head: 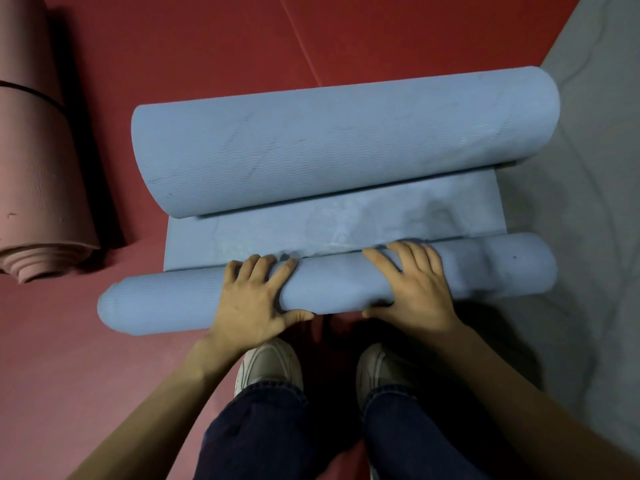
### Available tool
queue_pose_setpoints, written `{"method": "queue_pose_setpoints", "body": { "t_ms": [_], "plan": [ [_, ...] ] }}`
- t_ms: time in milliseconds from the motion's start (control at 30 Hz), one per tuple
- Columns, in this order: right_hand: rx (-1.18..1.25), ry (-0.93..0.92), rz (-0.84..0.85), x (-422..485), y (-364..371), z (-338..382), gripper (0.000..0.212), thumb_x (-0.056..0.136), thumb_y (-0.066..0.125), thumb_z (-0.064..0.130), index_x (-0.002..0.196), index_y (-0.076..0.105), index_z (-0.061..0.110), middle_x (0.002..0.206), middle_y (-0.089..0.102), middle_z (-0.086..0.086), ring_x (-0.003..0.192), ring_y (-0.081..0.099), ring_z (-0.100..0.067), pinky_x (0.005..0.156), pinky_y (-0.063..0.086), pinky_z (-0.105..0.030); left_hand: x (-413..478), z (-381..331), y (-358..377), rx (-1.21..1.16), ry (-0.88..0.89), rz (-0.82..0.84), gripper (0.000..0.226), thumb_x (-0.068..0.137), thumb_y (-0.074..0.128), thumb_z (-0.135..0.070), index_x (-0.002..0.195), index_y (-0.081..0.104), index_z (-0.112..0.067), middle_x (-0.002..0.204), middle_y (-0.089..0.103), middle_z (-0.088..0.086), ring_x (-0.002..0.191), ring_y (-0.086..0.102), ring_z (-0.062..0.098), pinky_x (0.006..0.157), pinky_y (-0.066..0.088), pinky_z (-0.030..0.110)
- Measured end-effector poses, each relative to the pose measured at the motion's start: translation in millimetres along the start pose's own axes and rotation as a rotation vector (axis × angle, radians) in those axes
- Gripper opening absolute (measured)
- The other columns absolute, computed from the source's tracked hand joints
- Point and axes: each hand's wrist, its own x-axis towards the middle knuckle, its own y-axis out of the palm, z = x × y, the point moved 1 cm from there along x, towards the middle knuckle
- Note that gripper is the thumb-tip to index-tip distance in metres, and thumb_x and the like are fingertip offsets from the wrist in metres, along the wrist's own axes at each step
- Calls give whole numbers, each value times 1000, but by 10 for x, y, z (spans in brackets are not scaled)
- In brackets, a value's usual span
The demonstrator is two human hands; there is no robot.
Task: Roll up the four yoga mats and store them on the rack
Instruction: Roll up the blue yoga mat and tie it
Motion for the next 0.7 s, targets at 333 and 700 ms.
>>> {"method": "queue_pose_setpoints", "body": {
  "t_ms": [333,700],
  "plan": [
    [52,81,-5,92,23,-79,94,56,71,61,138,38,29,139,43,-8,133,26,-27,111,-4,-44,474,235,-166,-141,-121,376,113,48,22,-98,140,41,-36,134,53,-5,123,47,20,105,30,36],
    [62,98,458,660,-310,-195,97,67,65,69,147,15,43,151,22,3,141,11,-19,112,1,-43,177,-176,97,-245,-346,-113,70,83,41,-67,138,50,-24,144,42,8,137,28,26,114,-1,38]
  ]
}}
